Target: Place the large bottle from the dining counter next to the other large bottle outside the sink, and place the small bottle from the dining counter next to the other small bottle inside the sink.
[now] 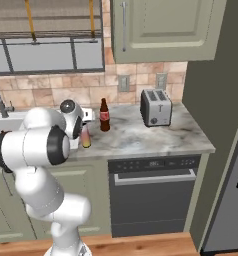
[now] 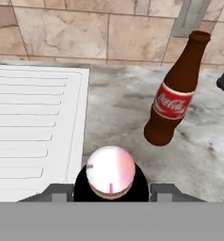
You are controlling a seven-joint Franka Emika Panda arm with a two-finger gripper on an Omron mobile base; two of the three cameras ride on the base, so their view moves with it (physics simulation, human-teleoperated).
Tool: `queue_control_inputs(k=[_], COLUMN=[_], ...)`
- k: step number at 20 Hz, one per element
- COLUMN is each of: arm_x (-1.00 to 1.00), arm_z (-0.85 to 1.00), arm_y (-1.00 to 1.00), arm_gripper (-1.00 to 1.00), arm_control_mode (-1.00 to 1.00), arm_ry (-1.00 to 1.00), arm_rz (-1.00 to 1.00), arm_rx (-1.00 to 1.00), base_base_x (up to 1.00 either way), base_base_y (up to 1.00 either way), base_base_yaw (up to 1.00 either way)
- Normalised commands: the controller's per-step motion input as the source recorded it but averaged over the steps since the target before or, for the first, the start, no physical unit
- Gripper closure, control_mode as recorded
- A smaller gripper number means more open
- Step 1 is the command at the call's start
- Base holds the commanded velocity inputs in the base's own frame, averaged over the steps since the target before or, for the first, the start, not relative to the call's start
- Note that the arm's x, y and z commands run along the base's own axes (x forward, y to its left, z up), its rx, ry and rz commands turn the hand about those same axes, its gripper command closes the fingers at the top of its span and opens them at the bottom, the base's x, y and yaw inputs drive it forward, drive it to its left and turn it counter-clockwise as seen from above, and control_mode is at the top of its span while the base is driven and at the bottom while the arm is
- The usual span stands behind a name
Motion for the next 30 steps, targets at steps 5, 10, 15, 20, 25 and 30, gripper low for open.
queue_control_inputs(k=[5, 10, 15, 20, 25, 30], arm_x=[-0.19, -0.29, -0.24, -0.23, -0.03, 0.04], arm_z=[0.00, 0.00, 0.00, 0.14, 0.31, 0.44], arm_y=[-0.21, -0.30, -0.32, -0.20, -0.08, 0.00], arm_gripper=[-1.00, -1.00, -1.00, -1.00, -1.00, -1.00], arm_control_mode=[-1.00, -1.00, -1.00, -1.00, -1.00, -1.00], arm_ry=[-0.07, -0.10, -0.10, -0.10, -0.03, 0.00], arm_rz=[0.02, 0.03, 0.04, 0.05, 0.01, 0.00], arm_rx=[-0.08, -0.07, -0.04, 0.00, 0.00, 0.00], base_base_x=[0.00, 0.00, 0.00, 0.00, 0.00, 0.00], base_base_y=[0.00, 0.00, 0.00, 0.00, 0.00, 0.00], base_base_yaw=[0.00, 0.00, 0.00, 0.00, 0.00, 0.00])
